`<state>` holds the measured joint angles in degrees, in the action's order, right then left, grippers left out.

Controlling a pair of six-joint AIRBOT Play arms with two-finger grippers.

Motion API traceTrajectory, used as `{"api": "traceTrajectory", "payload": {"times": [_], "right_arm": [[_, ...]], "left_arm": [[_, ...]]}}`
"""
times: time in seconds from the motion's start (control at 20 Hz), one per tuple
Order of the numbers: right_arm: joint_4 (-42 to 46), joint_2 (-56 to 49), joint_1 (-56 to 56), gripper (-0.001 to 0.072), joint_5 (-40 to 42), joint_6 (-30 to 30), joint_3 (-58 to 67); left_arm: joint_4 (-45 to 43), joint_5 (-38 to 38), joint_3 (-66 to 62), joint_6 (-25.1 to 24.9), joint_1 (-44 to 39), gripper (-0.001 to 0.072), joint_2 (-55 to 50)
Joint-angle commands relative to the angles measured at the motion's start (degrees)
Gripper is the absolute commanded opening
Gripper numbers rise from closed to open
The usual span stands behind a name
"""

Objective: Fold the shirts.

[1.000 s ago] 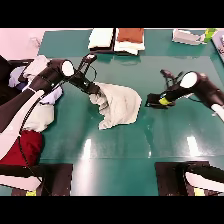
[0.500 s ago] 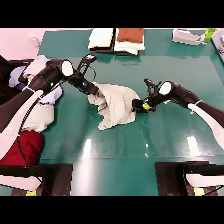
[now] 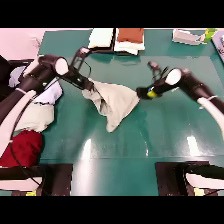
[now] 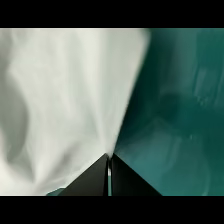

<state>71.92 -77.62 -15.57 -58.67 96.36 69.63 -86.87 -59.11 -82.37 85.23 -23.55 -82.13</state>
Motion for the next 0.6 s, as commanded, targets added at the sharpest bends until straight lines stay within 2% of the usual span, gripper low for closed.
{"api": "traceTrajectory", "payload": {"times": [0.0, 0.25, 0.55], "right_arm": [[7.48, 7.72, 4.87, 0.0015, -6.86, -0.48, 8.74], [7.74, 19.06, 10.78, 0.0013, -11.54, -5.20, 22.21], [7.91, 26.69, 11.47, 0.0012, -14.01, -6.27, 36.83]], "left_arm": [[-5.81, 3.93, -0.22, 1.75, -0.04, 0.0024, 7.76], [-5.75, 6.10, -6.93, 1.29, -0.04, 0.0024, 22.10], [-2.49, 5.90, -17.51, 1.25, -0.07, 0.0024, 33.88]]}}
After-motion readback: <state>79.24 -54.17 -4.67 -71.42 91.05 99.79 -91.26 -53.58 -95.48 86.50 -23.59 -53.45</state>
